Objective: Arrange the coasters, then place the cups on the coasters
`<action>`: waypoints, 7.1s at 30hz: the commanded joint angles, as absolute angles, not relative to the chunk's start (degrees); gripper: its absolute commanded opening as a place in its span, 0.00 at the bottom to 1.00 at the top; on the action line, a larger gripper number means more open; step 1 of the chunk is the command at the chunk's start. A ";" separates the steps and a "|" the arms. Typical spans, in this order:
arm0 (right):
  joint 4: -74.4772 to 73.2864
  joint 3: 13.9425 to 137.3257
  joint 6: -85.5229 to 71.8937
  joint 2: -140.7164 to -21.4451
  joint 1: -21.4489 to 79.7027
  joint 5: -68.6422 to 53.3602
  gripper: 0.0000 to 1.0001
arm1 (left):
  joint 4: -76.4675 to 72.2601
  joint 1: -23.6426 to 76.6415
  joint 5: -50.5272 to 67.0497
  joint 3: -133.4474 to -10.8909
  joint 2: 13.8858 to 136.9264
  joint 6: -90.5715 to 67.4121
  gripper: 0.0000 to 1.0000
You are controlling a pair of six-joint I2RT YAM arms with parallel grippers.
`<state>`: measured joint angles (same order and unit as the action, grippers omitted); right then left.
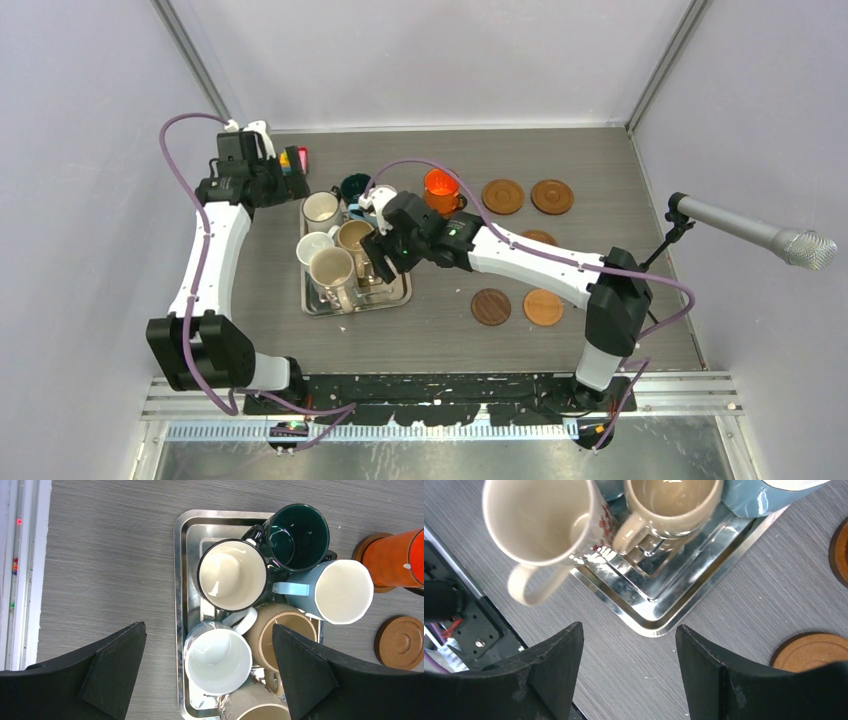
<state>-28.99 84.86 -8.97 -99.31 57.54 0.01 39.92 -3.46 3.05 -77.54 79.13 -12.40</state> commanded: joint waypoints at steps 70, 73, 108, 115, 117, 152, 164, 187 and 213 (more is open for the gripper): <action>-20.39 92.46 -10.08 -114.11 67.39 11.78 0.09 | 38.89 -4.57 1.94 -68.55 62.88 -1.47 1.00; -17.25 90.02 -8.68 -111.83 67.37 11.18 0.00 | 38.90 -4.56 1.97 -68.42 63.02 -1.09 1.00; -24.41 71.77 -2.61 -72.74 45.19 -5.44 0.00 | 39.88 -4.53 3.81 -73.62 66.84 2.00 1.00; -29.70 72.31 -2.23 -68.72 30.31 -4.74 0.00 | 41.13 -4.49 4.89 -76.62 69.40 1.11 1.00; -29.22 71.70 -1.23 -69.32 26.24 -4.52 0.00 | 41.22 -4.54 5.00 -77.41 70.22 0.97 1.00; 13.00 66.14 9.88 -96.95 9.90 -10.03 0.00 | 44.26 -4.50 4.47 -85.85 78.41 1.14 1.00; 7.99 66.77 12.89 -97.12 9.34 -12.98 0.00 | 44.48 -4.48 4.99 -86.98 80.59 0.26 1.00; 4.32 70.44 15.00 -100.06 7.14 -14.09 0.00 | 44.59 -4.49 6.03 -87.41 81.43 -1.27 1.00; -5.12 72.06 19.61 -99.00 6.70 -15.95 0.31 | 44.58 -4.49 6.50 -87.54 81.62 -2.39 1.00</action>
<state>-6.04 68.36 18.31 -102.00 7.25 -14.72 44.80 -4.16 5.30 -85.17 82.08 -1.52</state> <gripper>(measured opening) 0.293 0.996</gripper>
